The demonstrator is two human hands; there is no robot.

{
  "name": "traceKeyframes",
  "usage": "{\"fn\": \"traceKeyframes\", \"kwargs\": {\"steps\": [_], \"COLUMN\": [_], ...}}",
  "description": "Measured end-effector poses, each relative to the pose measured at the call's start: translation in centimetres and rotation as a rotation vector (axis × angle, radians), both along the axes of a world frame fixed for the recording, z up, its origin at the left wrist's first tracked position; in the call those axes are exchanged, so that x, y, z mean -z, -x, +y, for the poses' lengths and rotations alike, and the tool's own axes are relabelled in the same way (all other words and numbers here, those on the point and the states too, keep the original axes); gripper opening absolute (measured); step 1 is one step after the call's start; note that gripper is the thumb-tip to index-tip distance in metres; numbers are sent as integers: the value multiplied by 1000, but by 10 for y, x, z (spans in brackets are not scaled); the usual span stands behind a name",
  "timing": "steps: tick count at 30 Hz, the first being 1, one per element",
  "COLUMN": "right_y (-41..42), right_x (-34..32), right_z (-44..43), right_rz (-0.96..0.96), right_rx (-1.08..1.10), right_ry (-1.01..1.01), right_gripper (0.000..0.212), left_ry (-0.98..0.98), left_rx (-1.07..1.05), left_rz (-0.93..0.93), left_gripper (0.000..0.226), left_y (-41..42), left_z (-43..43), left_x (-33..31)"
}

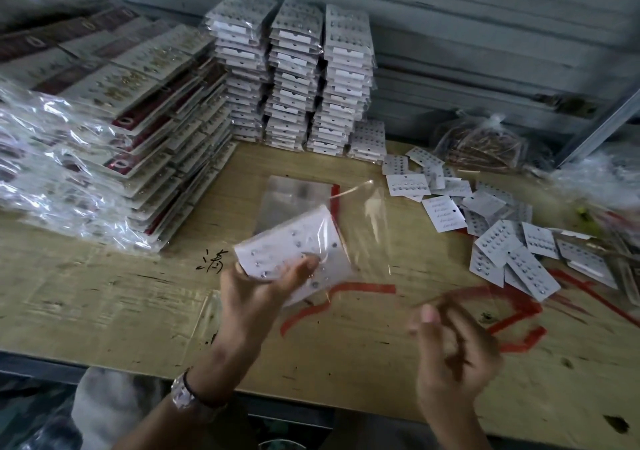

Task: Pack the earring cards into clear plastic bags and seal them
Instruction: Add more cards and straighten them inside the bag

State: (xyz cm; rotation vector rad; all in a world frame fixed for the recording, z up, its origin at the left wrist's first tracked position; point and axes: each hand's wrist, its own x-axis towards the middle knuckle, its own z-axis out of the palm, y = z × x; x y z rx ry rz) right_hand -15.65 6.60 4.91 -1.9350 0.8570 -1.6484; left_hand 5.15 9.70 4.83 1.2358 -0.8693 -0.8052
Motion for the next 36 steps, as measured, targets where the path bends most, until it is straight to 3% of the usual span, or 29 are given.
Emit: {"fn": "traceKeyframes", "kwargs": {"steps": [1,2,5,6,8,14,17,19,28,32,36], "right_y": [4,5,8,9,11,16,18,20,16,15,14], "right_x": [-2,-4,-13,-17,-24,-34,-35,-32,-37,-42,-45], "right_z": [-3,-8,-28,-33,-41,-43,-44,-43,-44,-40,-39], "right_rz": [-57,-84,30,46,81,-42,-64,-75,-143,-129,-91], "right_rx": [-18,-29,-194,-295,-435,-612,-643,-624,-654,-624,-572], "right_ry": [-45,-105,-288,-338,-411,-644,-574,-520,-390,-431,-400], "right_gripper": [6,21,109,128,142,119,67,47,37,17,14], "left_ry": [28,54,116,130,139,159,182,230,347,318,223], "left_rx": [-1,16,85,119,151,182,192,191,233,243,247], "left_rz": [-77,-149,-309,-307,-288,-314,-321,-355,-417,-419,-311], "left_gripper": [50,46,42,45,50,53,51,50,51,45,50], "left_y": [2,6,21,24,28,27,26,24,22,23,23], "left_z": [3,7,17,19,20,24,24,24,21,22,23], "left_x": [-1,-3,-6,-7,-10,-16,-17,-19,-14,-14,-15]}}
